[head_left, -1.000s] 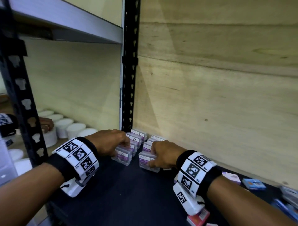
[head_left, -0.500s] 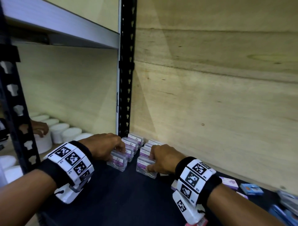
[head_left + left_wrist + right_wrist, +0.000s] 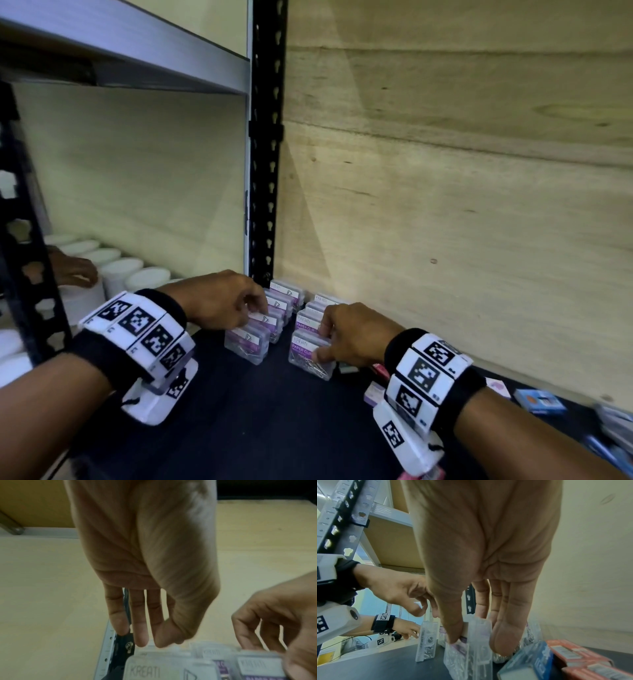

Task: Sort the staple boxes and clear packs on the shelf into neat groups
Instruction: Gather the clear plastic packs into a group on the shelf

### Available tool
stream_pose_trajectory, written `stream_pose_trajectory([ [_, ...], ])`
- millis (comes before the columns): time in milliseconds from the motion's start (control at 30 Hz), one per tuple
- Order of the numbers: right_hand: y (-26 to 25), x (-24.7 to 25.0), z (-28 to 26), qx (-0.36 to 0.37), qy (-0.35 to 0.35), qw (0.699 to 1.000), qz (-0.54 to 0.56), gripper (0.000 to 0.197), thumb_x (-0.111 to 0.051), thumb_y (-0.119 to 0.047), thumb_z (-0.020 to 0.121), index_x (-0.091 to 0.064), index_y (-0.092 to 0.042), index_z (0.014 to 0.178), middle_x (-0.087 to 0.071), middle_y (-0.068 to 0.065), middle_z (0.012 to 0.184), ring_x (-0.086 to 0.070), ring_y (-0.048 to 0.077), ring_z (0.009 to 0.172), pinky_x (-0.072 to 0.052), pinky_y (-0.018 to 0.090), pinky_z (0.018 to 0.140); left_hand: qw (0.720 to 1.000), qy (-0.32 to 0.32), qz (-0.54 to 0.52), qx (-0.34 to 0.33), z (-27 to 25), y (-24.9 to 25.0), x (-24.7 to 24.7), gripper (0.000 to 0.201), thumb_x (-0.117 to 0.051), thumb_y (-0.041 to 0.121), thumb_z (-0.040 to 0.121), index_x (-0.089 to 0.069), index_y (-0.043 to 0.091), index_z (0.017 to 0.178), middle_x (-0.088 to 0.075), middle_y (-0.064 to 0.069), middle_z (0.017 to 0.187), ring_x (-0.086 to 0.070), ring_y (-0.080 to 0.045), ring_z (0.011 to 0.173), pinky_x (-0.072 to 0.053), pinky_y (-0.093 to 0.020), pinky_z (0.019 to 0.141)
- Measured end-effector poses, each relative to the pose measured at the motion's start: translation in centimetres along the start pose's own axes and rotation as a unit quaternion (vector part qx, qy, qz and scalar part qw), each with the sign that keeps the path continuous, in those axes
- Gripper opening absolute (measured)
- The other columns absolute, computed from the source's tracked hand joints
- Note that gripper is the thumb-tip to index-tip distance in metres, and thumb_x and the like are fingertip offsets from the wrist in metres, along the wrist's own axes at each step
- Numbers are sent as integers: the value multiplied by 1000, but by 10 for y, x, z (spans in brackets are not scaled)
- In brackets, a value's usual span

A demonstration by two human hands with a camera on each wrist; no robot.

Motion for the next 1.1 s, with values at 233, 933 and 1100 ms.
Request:
stream_pose_trajectory([
  [233, 8, 8, 1, -3, 22, 999, 33, 37, -55, -50, 96, -65, -17, 108, -69, 2, 105, -64, 17, 92, -50, 29, 75, 998, 48, 46, 22, 18, -2, 15, 19, -55, 29, 93, -66, 42, 102, -61, 18, 104, -58, -1, 91, -51, -28, 83],
  [933, 28, 12, 22, 5, 57, 998, 27, 22, -71, -32, 89, -66, -21, 107, -68, 0, 109, -65, 19, 97, -54, 32, 86, 989, -58, 134, 15, 81, 4, 15, 39, -78, 20, 81, -68, 32, 116, -66, 7, 108, -61, -12, 93, -47, -25, 75],
  [1100, 27, 12, 24, 11, 61, 998, 34, 17, -74, -29, 87, -67, -20, 99, -69, 0, 100, -66, 18, 91, -55, 33, 82, 988, -58, 140, 9, 85, 5, 15, 38, -78, 22, 80, -68, 27, 117, -64, 6, 102, -56, -10, 87, -48, -26, 76],
])
Point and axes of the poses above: each hand's wrist, its own z-axis towards the middle knuckle, its own x-axis out of the back of the hand, y = z × x, the point moved 3 cm from there along z, towards the middle knuckle
